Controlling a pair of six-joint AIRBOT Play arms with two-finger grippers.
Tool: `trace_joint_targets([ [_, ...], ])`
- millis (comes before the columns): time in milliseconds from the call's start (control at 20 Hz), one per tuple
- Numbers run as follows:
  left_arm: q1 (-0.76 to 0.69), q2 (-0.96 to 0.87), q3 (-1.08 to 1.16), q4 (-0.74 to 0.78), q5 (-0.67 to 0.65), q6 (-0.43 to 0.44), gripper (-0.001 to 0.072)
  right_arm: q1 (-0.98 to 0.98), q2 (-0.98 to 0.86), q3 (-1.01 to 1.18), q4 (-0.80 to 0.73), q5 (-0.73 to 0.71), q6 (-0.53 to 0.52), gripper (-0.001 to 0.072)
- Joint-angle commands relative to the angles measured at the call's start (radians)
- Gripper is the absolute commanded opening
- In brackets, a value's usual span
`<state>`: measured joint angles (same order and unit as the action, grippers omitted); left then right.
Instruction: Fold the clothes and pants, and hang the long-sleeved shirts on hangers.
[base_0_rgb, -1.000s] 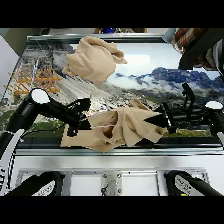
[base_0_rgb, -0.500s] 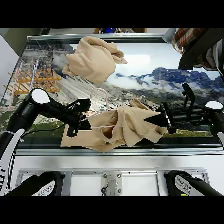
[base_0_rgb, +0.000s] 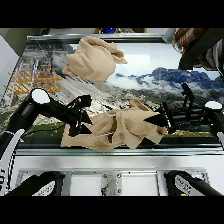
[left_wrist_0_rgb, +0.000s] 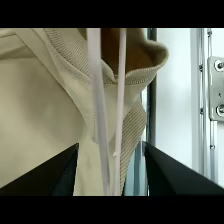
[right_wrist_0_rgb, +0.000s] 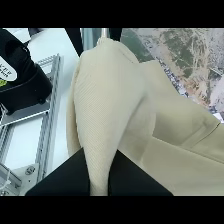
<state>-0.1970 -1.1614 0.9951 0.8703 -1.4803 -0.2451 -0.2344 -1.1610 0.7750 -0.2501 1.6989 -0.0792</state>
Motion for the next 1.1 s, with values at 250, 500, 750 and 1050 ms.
trace_joint_targets([
  [250, 0.074, 0.005, 0.001, 0.001, 0.053, -0.222, 0.0418, -0.001, 0.003, 0.001, 0.002, 0.003, -0.004, 0.002],
  [500, 0.27, 0.143, 0.001, -0.003, 0.144, -0.335, 0.0417, -0.003, 0.01, 0.005, 0.1, -0.001, 0.013, 0.0019],
  [750, 0.444, 0.334, 0.001, -0.002, 0.237, -0.522, 0.0417, -0.016, 0.092, 0.074, 0.132, -0.082, 0.113, 0.0019],
  [1050, 0.436, 0.451, -0.093, 0.001, 0.272, -0.826, 0.0416, -0.069, 0.23, 0.094, 0.273, -0.185, 0.155, 0.0018],
])
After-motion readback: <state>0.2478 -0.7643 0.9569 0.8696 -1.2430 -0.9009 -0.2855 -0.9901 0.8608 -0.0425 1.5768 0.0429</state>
